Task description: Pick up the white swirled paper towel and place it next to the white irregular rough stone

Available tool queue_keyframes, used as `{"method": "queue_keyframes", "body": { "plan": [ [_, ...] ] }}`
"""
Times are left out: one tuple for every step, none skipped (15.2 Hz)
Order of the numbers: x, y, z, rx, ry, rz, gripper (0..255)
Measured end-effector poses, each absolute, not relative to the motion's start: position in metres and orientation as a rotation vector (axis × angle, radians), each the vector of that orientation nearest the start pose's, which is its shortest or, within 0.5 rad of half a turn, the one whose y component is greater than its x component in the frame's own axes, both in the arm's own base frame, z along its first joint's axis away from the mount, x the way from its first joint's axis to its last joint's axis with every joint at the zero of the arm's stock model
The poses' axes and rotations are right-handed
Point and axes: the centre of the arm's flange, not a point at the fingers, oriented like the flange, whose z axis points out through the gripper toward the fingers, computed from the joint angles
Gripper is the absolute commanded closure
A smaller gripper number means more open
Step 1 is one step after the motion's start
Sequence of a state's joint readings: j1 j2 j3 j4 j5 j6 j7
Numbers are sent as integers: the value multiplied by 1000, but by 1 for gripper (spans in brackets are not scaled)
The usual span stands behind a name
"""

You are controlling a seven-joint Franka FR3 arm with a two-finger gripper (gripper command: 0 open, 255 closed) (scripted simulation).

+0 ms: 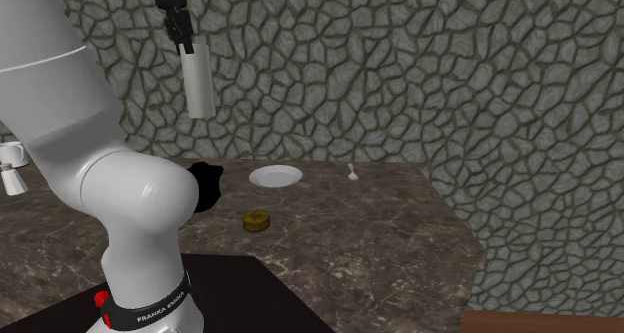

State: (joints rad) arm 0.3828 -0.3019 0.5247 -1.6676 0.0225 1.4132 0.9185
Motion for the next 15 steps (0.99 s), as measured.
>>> {"method": "queue_keyframes", "body": {
  "plan": [
    [230,398,699,-3209,41,-169,255],
    [221,408,698,-3209,42,-169,255],
    [211,416,696,-3208,42,-169,255],
    [202,425,697,-3208,42,-169,255],
    [192,432,696,-3209,43,-169,255],
    [183,440,698,-3209,42,-169,255],
    [172,449,696,-3209,41,-169,255],
    [160,458,698,-3209,40,-169,255],
    [147,466,698,-3209,40,-170,255],
    [139,477,698,-3209,39,-170,255],
    [129,486,698,-3209,40,-169,255],
    [120,496,696,-3209,39,-169,255],
    [109,506,695,-3209,39,-168,255],
    [101,512,696,-3210,40,-169,255],
    [92,517,696,-3210,39,-170,255]
  ]
}}
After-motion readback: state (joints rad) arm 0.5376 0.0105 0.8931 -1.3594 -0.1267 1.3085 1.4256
